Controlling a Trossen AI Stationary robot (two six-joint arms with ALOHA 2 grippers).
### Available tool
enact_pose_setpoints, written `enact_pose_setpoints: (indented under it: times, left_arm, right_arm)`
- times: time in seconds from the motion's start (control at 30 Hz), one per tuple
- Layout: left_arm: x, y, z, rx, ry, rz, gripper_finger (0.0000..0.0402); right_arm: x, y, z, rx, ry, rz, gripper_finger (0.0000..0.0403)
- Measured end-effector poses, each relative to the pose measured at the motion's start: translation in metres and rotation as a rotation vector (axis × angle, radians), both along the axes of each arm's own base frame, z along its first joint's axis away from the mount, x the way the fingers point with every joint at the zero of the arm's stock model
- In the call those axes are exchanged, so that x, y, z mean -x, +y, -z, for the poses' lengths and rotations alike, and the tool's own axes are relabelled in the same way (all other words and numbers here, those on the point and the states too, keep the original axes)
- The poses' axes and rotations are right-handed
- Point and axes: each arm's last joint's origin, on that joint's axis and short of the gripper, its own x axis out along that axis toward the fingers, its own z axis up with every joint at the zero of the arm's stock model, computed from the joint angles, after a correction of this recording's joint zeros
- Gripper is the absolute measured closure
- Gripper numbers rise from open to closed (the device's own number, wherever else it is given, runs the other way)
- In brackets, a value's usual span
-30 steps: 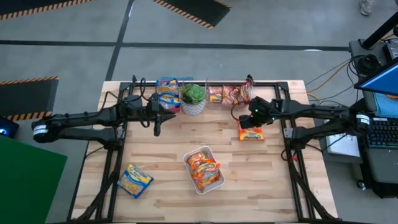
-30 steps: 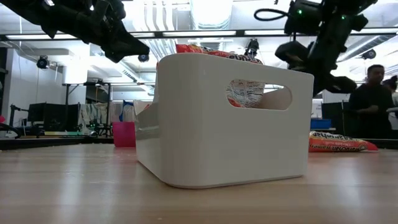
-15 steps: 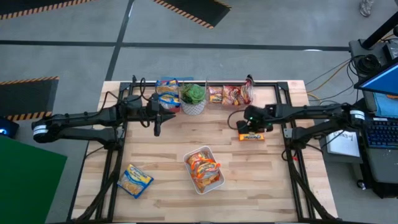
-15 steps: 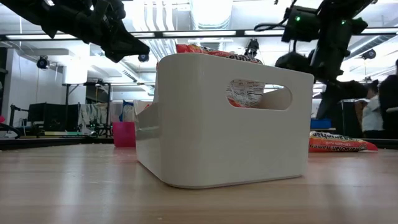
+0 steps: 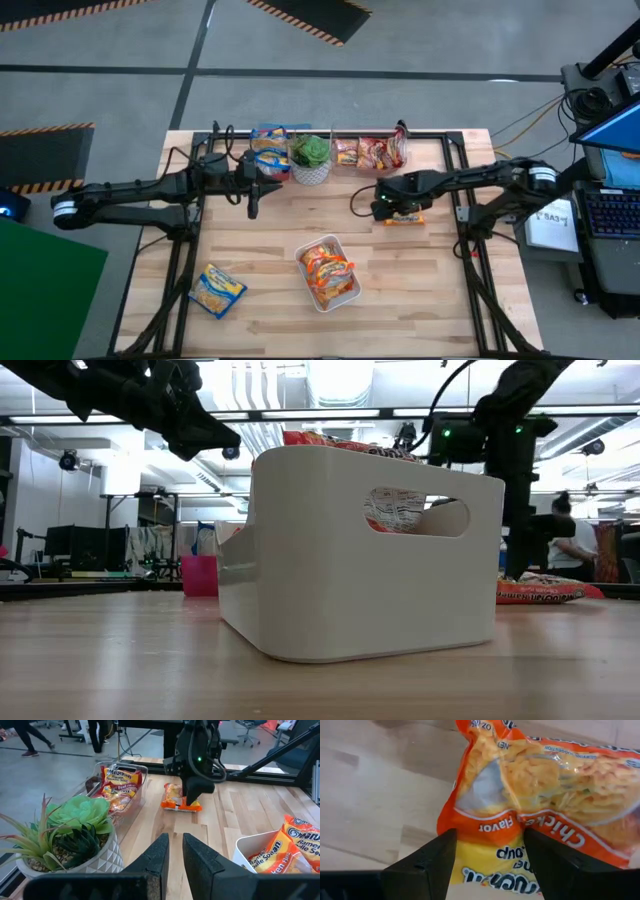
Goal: Sort Maruchan noodles
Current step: Put the orange noodle pack into the white bin
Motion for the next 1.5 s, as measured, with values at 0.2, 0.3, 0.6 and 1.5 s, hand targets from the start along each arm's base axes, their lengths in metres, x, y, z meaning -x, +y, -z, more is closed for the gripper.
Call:
enact_pose_setpoints:
  times: [0.2, 0.3, 0.6, 1.5]
  left_arm:
    - [0.000, 0.000, 0.000, 0.000, 0.000, 0.000, 0.0364]
    - [0.000, 0.000, 0.000, 0.000, 0.000, 0.000, 0.0364]
    - [0.000, 0.000, 0.000, 0.000, 0.000, 0.000, 0.0364]
    - [0.000, 0.000, -0.002, 0.000, -0.018, -0.001, 0.0364]
  right_arm:
    - [-0.010, -0.002, 0.011, 0.003, 0.056, -0.029, 0.0183]
    - [-0.013, -0.003, 0.011, 0.003, 0.064, -0.037, 0.0203]
    - [-0.021, -0.005, 0.004, 0.014, 0.035, -0.072, 0.0339]
    - [-0.058, 0.038, -0.146, -0.039, -0.501, -0.429, 0.0390]
